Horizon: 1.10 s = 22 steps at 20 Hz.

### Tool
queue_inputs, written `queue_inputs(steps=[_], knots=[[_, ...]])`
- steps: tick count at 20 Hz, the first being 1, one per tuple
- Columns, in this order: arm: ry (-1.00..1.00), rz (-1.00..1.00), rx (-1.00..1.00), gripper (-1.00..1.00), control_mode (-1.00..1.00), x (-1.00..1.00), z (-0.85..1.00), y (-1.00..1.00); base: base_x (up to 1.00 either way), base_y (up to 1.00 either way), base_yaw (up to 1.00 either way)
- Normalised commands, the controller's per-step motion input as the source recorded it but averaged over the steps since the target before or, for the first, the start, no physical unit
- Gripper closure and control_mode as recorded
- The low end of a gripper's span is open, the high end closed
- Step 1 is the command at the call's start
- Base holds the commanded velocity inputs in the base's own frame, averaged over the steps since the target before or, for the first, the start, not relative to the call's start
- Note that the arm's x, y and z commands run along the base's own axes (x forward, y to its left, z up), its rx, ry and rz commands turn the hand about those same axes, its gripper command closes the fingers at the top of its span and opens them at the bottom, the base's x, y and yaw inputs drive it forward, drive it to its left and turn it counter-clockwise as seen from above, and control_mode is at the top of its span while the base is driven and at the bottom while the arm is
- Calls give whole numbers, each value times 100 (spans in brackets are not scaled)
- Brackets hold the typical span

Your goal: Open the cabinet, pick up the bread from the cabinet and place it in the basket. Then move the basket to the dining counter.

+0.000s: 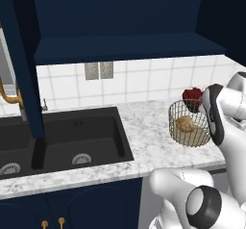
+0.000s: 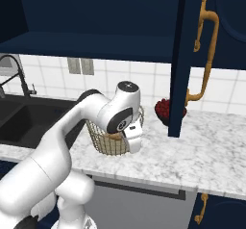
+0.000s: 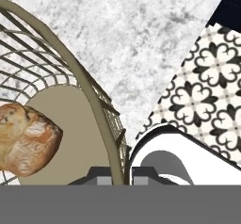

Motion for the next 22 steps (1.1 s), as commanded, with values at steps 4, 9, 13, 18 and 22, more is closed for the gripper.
queue_inputs(steps=[4, 9, 13, 18, 22], knots=[[0, -1, 0, 100, -100, -2, 18, 10, 0, 0, 0], [0, 0, 0, 100, -100, 0, 0, 0, 0, 0, 0], [0, 0, 0, 100, -100, 0, 0, 0, 0, 0, 0], [1, 0, 4, 100, 100, -25, -4, 6, -20, 2, 0], [0, 0, 0, 100, 100, 0, 0, 0, -100, 17, 0]])
